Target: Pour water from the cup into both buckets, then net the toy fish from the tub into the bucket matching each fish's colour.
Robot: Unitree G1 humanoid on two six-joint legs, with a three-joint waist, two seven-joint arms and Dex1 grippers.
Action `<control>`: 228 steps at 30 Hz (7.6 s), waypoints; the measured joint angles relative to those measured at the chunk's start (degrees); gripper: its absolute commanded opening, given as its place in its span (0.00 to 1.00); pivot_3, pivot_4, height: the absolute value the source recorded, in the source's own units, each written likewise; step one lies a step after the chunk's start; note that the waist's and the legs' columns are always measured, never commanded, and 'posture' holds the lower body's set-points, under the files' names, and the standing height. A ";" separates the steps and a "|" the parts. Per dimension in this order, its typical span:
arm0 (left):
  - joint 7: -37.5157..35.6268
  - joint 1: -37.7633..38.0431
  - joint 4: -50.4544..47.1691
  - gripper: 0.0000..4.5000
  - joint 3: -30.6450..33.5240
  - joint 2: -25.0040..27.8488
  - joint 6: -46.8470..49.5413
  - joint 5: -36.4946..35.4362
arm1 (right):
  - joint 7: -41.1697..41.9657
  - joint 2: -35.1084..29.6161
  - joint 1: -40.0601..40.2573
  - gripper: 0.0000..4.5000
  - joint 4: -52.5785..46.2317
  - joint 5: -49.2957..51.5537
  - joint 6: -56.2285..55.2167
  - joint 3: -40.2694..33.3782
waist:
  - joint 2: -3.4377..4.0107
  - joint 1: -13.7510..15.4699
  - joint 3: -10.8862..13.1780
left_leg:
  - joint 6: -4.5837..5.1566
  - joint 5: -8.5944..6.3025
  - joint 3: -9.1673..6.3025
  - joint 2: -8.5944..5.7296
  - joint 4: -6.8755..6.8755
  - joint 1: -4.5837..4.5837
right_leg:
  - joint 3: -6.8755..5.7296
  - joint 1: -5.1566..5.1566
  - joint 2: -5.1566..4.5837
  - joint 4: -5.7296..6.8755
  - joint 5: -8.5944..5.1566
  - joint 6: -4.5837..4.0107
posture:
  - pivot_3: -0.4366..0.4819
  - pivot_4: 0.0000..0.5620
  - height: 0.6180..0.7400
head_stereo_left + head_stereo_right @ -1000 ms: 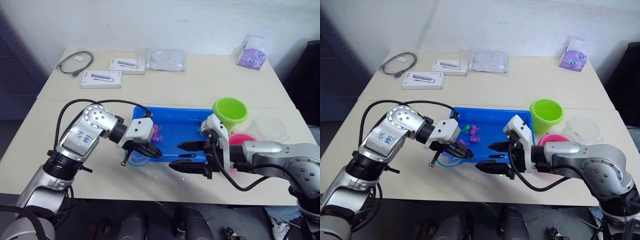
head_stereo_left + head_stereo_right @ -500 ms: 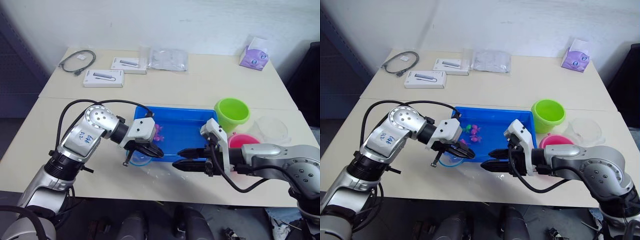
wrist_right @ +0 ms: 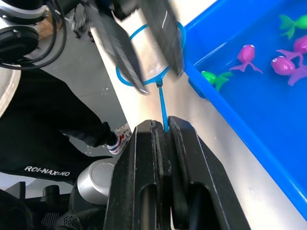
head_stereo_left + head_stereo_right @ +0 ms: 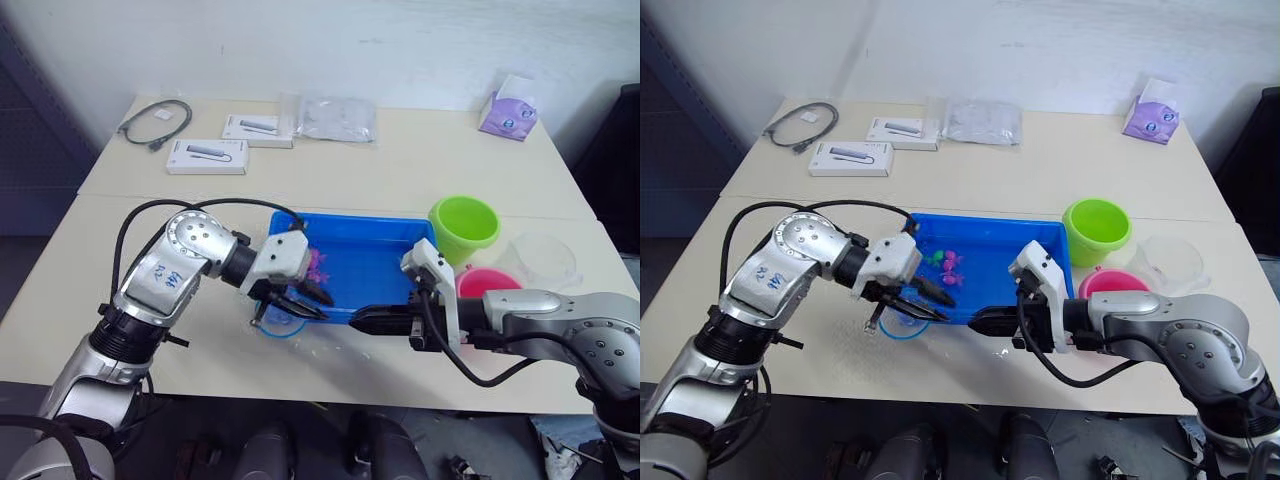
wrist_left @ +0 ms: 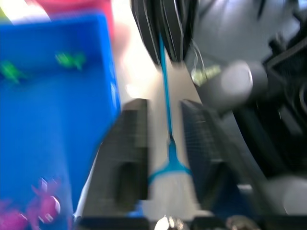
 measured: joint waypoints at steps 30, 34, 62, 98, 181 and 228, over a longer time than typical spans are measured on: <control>10.24 28.40 7.17 0.98 25.00 6.64 -10.33 -3.98 | 15.61 -2.25 -0.12 0.00 11.54 -50.35 -32.95 8.34 | 0.13 -0.47 0.04 | -0.10 0.03 0.08 0.00 -0.10 0.07 | -0.31 0.05 0.04 -0.18 0.12 0.08 | 0.48 0.27 1.00; 11.15 28.46 6.97 0.98 24.13 6.43 -9.89 -3.98 | 16.48 1.68 -1.91 0.00 15.58 -56.86 -36.91 12.68 | 0.13 -0.69 0.04 | -0.09 0.05 0.08 -0.02 -0.09 0.05 | -0.53 0.06 0.05 -0.18 0.12 0.08 | 0.48 0.27 1.00; 11.39 28.88 5.52 0.98 22.86 6.50 -7.72 -4.80 | 26.45 6.29 -5.91 0.00 19.89 -73.55 -38.06 18.30 | 0.15 -1.50 0.05 | -0.10 0.06 0.04 -0.01 -0.09 0.06 | -0.53 0.07 0.02 -0.16 0.12 0.07 | 0.48 0.27 1.00; 12.62 19.11 6.94 0.98 20.63 -0.07 -7.14 -8.00 | 22.82 4.50 7.98 0.00 3.73 -34.16 2.57 -22.95 | 0.16 -0.95 0.05 | -0.08 0.08 0.02 -0.07 -0.09 0.08 | -0.47 0.09 0.06 -0.07 0.12 0.08 | 0.48 0.27 1.00; 8.64 33.29 9.02 0.98 24.34 9.01 -16.88 -2.58 | 11.51 -9.95 5.94 0.00 4.15 -46.86 -31.14 8.40 | 0.26 -1.35 0.02 | -0.23 0.02 0.24 0.08 -0.37 0.63 | 0.34 0.10 -0.14 -0.04 -0.07 -0.27 | 0.48 0.27 1.00; 12.44 33.58 5.19 0.98 23.17 8.23 -12.38 -2.94 | 22.18 8.13 -6.48 0.00 10.76 -45.46 -3.26 2.94 | 0.27 -1.37 0.03 | -0.30 -0.01 0.16 0.09 -0.36 0.51 | 0.24 0.09 -0.13 0.13 -0.06 -0.25 | 0.48 0.27 1.00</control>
